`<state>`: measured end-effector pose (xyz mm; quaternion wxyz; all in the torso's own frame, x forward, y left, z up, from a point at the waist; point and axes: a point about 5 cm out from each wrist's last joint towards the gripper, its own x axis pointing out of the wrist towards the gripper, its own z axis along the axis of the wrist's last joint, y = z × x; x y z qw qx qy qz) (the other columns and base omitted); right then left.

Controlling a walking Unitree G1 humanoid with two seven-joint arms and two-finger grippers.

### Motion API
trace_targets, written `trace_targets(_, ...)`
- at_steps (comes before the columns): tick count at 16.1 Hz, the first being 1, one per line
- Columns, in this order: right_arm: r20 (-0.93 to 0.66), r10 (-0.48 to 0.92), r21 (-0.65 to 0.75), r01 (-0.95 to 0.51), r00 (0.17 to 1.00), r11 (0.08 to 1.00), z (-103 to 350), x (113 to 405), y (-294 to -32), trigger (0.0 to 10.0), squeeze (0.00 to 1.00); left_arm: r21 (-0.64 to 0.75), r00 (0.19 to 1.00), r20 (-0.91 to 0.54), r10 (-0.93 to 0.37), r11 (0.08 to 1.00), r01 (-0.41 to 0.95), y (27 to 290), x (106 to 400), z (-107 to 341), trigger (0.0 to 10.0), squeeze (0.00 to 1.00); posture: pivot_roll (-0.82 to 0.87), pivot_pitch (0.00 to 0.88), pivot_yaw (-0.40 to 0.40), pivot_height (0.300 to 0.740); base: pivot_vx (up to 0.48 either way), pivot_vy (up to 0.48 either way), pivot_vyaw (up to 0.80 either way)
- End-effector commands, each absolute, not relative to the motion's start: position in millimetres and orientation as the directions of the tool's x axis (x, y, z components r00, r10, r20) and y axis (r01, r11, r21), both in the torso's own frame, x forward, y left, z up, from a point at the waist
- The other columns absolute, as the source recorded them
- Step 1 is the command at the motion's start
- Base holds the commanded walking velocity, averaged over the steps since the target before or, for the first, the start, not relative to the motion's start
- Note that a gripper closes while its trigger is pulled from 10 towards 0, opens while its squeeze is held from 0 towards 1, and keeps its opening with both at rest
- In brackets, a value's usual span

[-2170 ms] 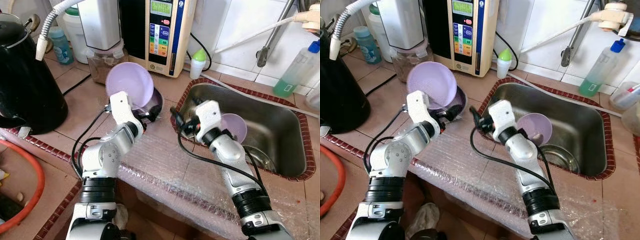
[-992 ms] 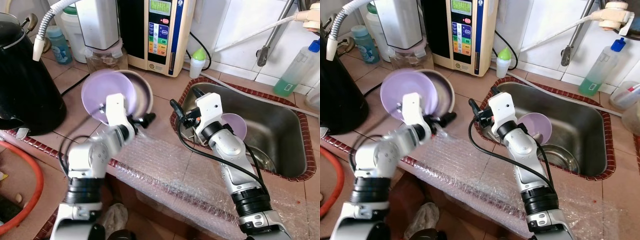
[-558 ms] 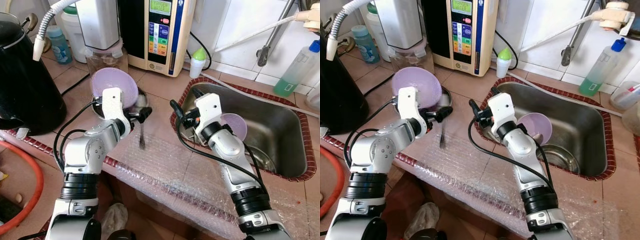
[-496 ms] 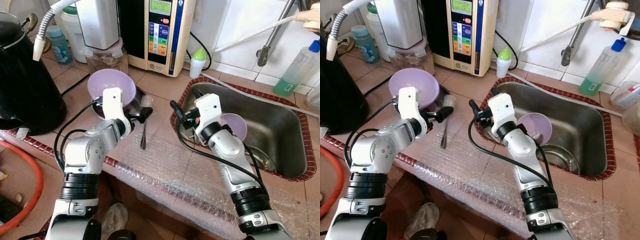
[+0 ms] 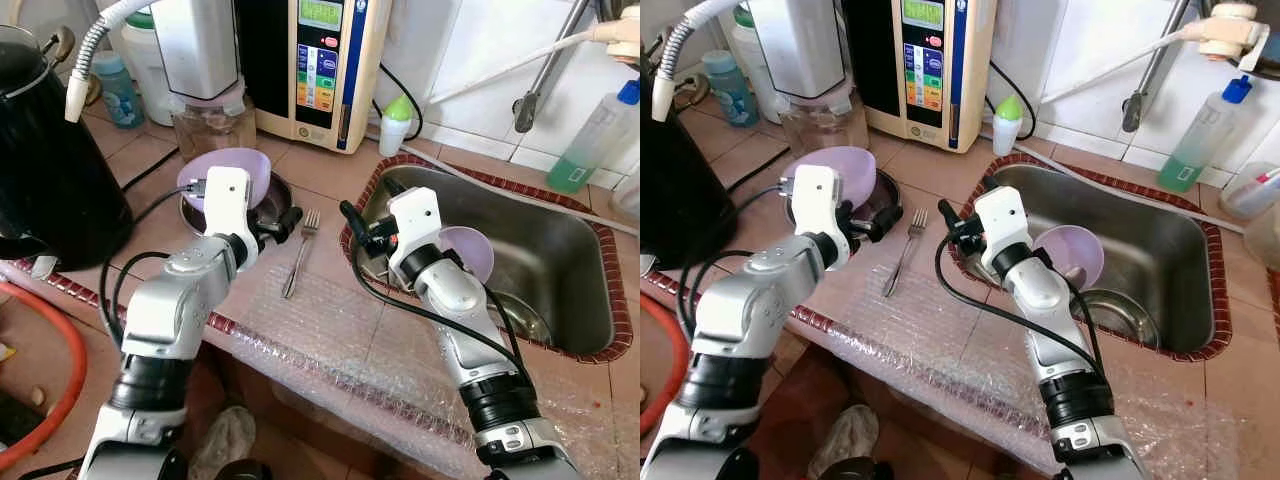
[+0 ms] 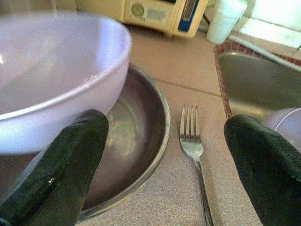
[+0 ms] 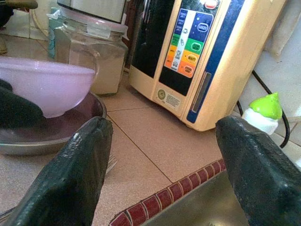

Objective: Kitchen organization

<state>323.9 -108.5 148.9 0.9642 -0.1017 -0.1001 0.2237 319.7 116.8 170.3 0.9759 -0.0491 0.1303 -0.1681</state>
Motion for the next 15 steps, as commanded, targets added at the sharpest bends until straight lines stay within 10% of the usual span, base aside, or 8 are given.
trace_targets(1,0.142,0.444,-0.249,-0.402,0.885,0.881,149.4,325.5,-111.1,10.0,0.0,-0.14,0.893,-0.227,-0.39,0.92,0.366,111.4,310.7,176.2,10.0,0.0,0.04,0.0,-0.006,0.74,0.0,0.0,0.0)
trace_targets(15,0.133,0.28,-0.212,-0.249,0.951,0.945,134.7,307.5,-132.5,10.0,0.0,-0.075,0.879,-0.285,-0.383,0.923,0.378,94.0,267.9,119.5,10.0,0.0,0.04,0.0,-0.038,0.74,0.0,0.0,0.0)
